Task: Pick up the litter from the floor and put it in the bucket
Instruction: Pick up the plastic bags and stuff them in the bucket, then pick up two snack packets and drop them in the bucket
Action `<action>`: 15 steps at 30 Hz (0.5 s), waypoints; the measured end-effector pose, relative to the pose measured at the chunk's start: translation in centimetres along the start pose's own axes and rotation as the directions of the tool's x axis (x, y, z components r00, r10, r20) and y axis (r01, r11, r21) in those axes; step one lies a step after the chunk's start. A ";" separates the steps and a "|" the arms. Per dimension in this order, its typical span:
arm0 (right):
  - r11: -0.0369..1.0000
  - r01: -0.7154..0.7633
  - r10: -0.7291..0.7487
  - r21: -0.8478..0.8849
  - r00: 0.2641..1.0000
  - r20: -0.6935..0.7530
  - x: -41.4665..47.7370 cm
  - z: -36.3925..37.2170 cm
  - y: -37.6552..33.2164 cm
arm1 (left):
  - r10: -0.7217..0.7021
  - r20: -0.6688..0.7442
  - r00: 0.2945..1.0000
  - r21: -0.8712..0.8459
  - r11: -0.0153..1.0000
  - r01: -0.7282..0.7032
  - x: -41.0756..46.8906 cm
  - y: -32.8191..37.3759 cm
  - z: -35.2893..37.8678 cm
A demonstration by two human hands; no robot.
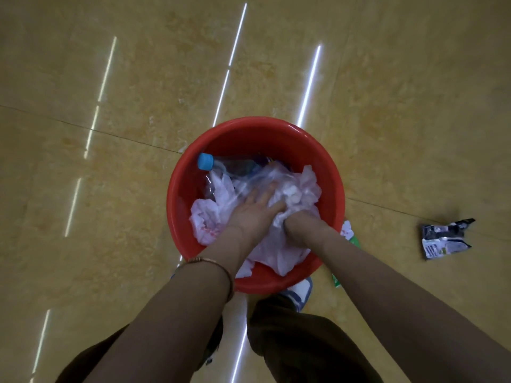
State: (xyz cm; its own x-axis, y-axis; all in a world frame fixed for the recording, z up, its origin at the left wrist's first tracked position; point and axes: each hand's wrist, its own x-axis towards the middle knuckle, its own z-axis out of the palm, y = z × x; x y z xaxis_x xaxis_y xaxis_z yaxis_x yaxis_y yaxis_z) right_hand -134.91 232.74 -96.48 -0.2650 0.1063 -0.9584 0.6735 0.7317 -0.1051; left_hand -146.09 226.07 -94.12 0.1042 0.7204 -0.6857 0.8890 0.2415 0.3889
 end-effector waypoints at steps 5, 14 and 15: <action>0.977 0.122 -0.049 0.173 0.926 -0.374 -5.6 1.4 0.8 | -0.093 0.065 0.994 0.174 0.982 0.081 -3.4 0.9 -1.8; 0.931 0.083 0.112 0.354 0.862 -0.495 -19.6 -1.4 2.6 | -0.090 -0.126 0.988 0.131 0.986 0.106 -13.8 3.3 -9.4; 0.916 0.105 0.127 0.388 0.839 -0.528 -20.9 -1.8 2.7 | -0.093 -0.159 0.983 0.086 0.990 0.108 -14.5 3.7 -10.3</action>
State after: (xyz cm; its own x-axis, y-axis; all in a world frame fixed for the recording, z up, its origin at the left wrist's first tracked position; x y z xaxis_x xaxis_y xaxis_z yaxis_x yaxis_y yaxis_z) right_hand -128.82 233.71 -76.22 -0.5015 0.5382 -0.6774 0.8564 0.4202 -0.3001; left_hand -148.88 223.19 -76.35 -0.0512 0.7888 -0.6126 0.9301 0.2611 0.2584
